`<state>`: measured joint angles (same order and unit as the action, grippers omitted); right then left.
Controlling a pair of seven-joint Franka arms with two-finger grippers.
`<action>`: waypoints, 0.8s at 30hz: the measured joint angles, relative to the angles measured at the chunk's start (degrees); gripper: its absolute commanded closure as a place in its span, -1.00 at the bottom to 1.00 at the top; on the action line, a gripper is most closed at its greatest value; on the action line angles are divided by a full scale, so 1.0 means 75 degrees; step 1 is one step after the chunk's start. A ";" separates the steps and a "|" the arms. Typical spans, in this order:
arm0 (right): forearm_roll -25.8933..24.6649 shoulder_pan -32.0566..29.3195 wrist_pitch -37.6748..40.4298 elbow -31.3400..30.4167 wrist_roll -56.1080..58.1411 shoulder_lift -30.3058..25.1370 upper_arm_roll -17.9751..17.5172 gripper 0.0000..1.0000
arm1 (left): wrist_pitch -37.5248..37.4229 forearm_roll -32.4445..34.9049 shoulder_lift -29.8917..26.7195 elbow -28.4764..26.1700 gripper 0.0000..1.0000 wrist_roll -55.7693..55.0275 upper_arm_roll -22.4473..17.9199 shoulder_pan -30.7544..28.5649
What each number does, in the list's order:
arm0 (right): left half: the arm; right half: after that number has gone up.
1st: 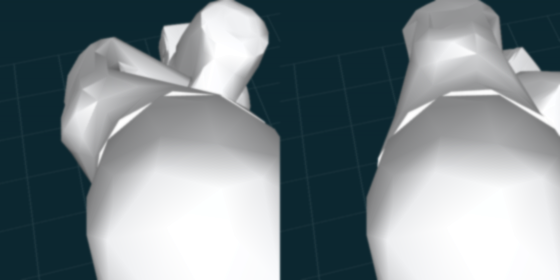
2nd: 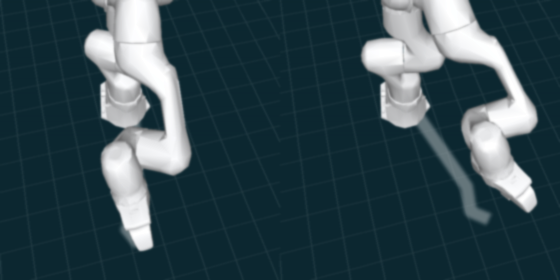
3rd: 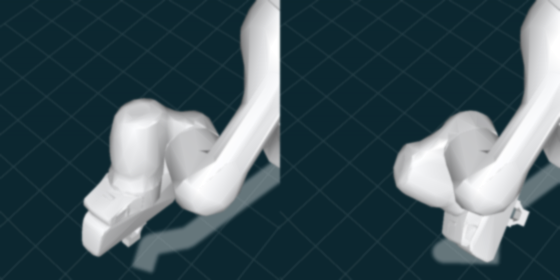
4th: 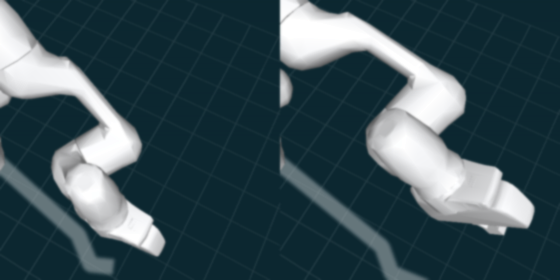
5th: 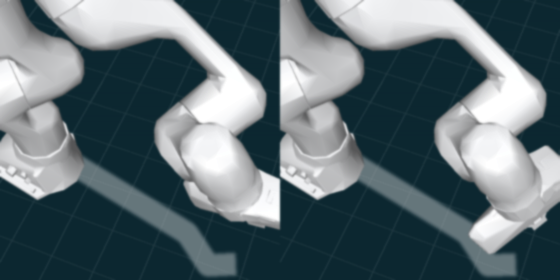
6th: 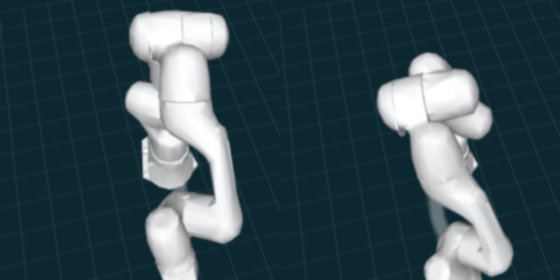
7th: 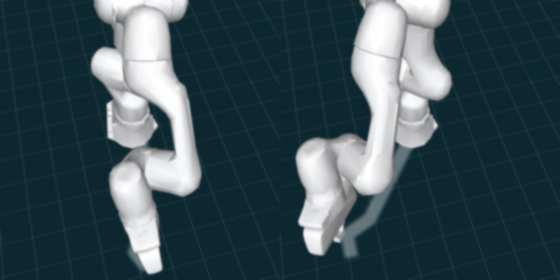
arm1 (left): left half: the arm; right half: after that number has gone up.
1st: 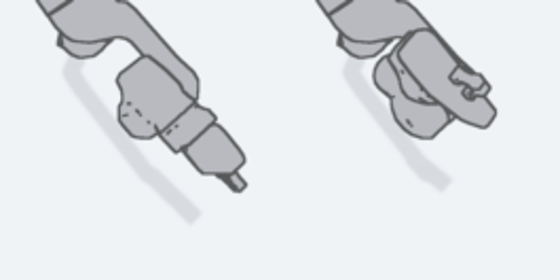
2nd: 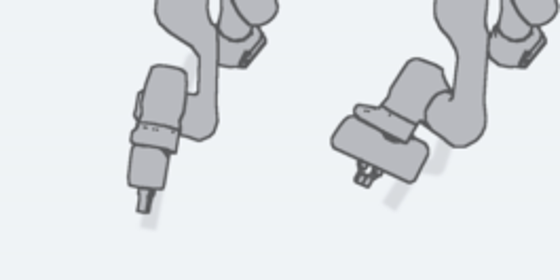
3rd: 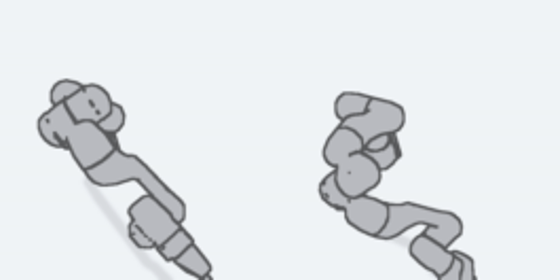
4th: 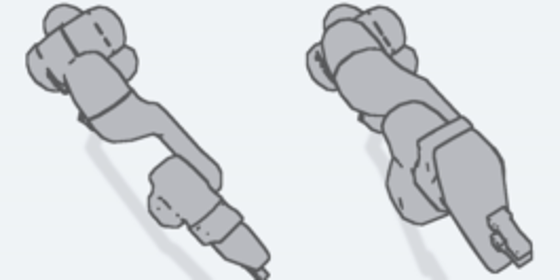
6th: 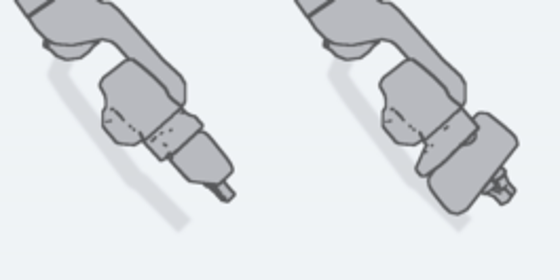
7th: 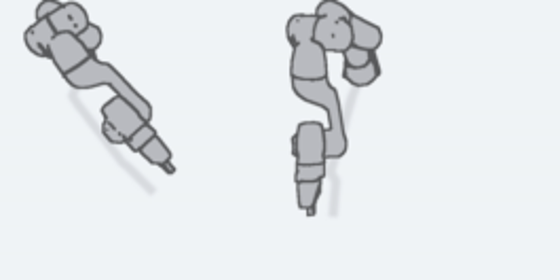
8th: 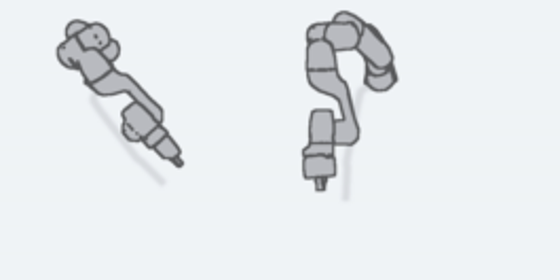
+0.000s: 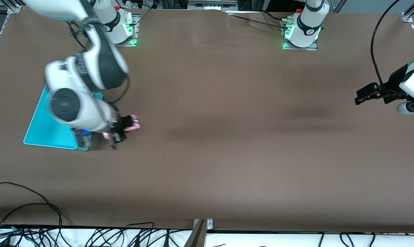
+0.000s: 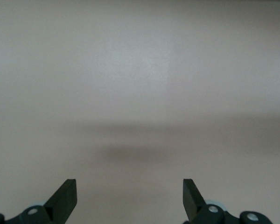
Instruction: Wind and store pink jeep toy
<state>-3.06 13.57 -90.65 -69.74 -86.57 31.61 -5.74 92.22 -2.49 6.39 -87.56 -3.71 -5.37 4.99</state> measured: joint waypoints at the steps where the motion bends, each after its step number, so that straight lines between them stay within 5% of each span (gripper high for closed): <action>1: 0.0000 -0.0147 0.0131 0.0001 0.0268 -0.0061 0.0003 0.72 | 0.0000 0.0000 0.0000 0.0000 -1.00 0.0000 0.0000 0.0000; 24: -0.0002 -0.2193 0.1402 -0.0078 0.4534 -0.0725 0.0186 0.72 | -0.0020 0.0000 0.0000 0.0000 -1.00 0.0000 -0.0002 -0.0001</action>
<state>-3.08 -2.88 -80.14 -70.32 -52.56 26.17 -4.34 92.06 -2.49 6.39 -87.56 -3.71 -5.39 4.98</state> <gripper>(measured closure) 0.480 0.000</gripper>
